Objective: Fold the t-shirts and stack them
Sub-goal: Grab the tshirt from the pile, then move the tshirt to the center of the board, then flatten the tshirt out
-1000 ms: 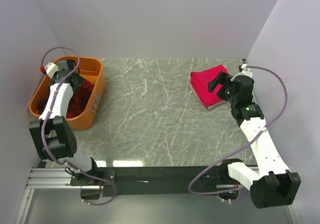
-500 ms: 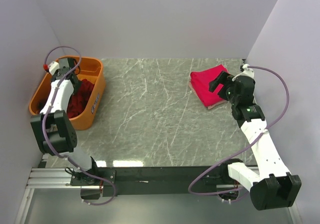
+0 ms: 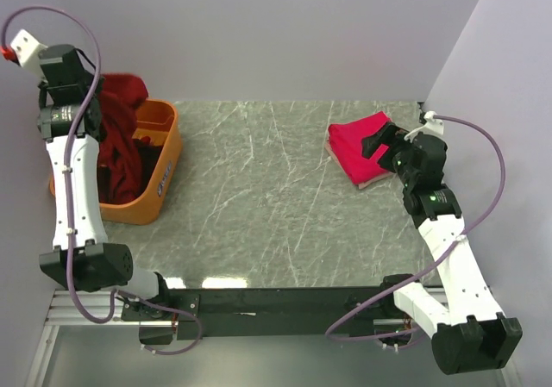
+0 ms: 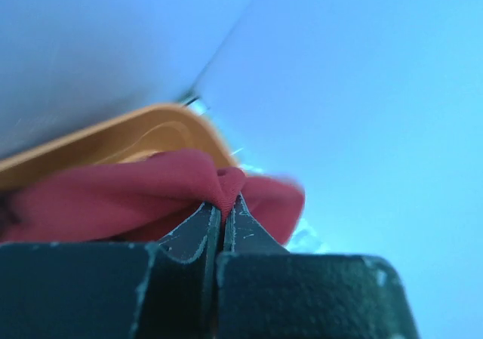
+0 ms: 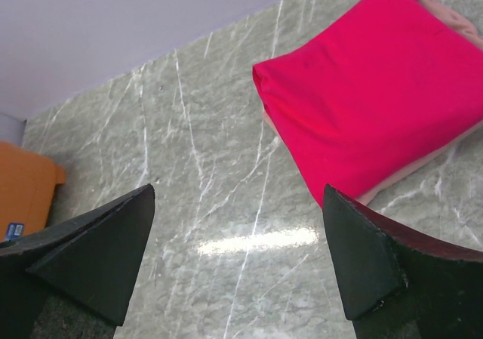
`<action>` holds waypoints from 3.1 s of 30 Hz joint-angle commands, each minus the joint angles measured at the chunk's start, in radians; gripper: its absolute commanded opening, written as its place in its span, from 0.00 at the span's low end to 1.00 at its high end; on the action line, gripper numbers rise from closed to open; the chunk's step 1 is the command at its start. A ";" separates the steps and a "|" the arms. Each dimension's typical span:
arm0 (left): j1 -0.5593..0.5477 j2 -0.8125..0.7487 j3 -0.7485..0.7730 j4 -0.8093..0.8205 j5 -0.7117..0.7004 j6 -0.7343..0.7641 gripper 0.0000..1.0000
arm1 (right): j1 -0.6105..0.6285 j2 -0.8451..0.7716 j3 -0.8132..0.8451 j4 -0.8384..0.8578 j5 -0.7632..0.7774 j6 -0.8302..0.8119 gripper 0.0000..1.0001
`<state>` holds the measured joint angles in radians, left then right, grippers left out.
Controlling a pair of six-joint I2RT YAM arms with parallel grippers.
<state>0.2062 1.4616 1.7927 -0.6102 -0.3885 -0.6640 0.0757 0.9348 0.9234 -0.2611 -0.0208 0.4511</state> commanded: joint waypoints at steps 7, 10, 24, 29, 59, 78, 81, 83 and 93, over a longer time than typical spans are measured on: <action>-0.028 -0.076 0.198 0.177 0.347 0.067 0.01 | -0.004 -0.059 -0.032 0.091 -0.022 -0.012 0.97; -0.109 -0.070 0.236 0.245 0.488 0.089 0.01 | -0.002 -0.065 -0.035 0.111 -0.042 -0.015 0.97; -0.600 0.057 0.432 0.400 0.789 0.173 0.01 | -0.004 -0.116 -0.054 0.111 -0.030 -0.020 0.96; -0.614 0.040 0.279 0.458 0.738 0.159 0.01 | -0.002 -0.172 -0.055 0.050 0.063 -0.012 0.96; -0.553 0.106 -0.691 0.435 0.507 -0.006 0.99 | 0.283 0.320 0.084 0.013 -0.041 -0.008 0.96; -0.660 0.413 -0.397 0.202 0.208 0.035 0.06 | 0.314 0.579 0.235 0.008 0.013 -0.022 0.94; -0.662 0.361 -0.436 0.197 0.143 0.020 0.01 | 0.314 0.648 0.284 0.003 -0.001 -0.034 0.93; -0.660 0.303 -0.467 0.201 0.113 0.007 0.01 | 0.315 0.697 0.334 0.009 -0.021 -0.037 0.93; -0.657 0.023 -0.707 0.208 0.011 -0.057 0.01 | 0.371 1.019 0.711 -0.058 -0.047 -0.078 0.91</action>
<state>-0.4522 1.5589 1.1255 -0.4026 -0.3134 -0.6800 0.4126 1.8736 1.4853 -0.2852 -0.0719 0.4026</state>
